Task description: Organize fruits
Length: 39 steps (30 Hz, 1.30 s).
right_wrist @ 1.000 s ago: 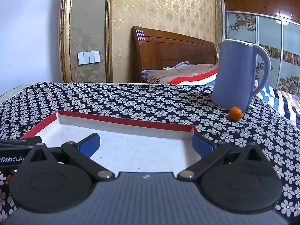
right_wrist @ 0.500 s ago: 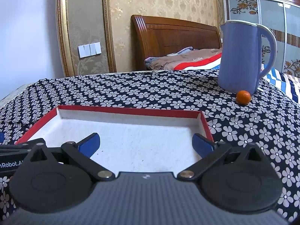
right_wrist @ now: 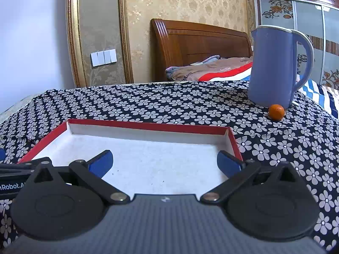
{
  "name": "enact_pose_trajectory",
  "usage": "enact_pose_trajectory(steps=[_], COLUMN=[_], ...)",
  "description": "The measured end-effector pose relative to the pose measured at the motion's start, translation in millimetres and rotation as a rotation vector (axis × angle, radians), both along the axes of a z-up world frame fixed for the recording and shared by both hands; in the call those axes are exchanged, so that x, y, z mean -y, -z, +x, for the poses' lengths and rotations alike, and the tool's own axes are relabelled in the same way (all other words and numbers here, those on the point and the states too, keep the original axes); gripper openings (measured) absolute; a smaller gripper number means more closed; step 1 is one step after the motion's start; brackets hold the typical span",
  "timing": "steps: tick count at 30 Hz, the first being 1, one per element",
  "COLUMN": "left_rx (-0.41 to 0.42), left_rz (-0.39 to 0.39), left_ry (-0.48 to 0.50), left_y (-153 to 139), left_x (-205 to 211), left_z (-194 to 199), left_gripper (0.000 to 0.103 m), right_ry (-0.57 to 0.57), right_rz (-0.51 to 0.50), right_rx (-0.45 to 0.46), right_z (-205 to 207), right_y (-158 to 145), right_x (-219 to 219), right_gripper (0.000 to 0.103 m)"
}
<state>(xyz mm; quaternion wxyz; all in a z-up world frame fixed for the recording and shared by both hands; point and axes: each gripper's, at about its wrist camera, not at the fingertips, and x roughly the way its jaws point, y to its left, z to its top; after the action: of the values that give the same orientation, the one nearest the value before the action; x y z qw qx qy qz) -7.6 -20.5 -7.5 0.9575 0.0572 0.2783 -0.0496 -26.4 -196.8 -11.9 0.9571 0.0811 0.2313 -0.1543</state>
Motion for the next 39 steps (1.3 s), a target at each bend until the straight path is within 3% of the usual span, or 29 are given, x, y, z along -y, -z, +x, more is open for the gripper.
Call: enact_pose_trajectory(steps=[3, 11, 15, 27, 35, 39], left_rx=[0.003, 0.010, 0.007, -0.034, -0.042, -0.055], left_rz=[0.004, -0.028, 0.001, -0.008, -0.005, -0.012], left_ry=[0.003, 0.035, 0.043, 0.069, 0.064, 0.072], left_y=[-5.4, -15.4, -11.6, 11.8, 17.4, 21.6], left_x=[-8.1, -32.8, -40.1, -59.7, -66.0, -66.0], left_z=[-9.3, -39.1, -50.5, -70.9, -71.2, -68.6], left_gripper=[0.103, 0.103, 0.103, 0.103, 0.103, 0.103], right_ry=[0.010, 0.043, 0.035, -0.062, -0.066, -0.041], right_rz=[-0.022, -0.070, -0.117, -0.065, -0.032, -0.005], right_rx=[0.000, 0.123, 0.129, 0.039, -0.019, -0.059], right_z=[-10.8, -72.7, -97.3, -147.8, -143.7, -139.5], right_y=[-10.3, -46.8, -52.8, -20.7, -3.0, 5.1], right_x=[0.8, 12.1, 10.5, 1.3, 7.3, 16.0], right_gripper=[0.103, 0.103, 0.103, 0.103, 0.098, 0.090])
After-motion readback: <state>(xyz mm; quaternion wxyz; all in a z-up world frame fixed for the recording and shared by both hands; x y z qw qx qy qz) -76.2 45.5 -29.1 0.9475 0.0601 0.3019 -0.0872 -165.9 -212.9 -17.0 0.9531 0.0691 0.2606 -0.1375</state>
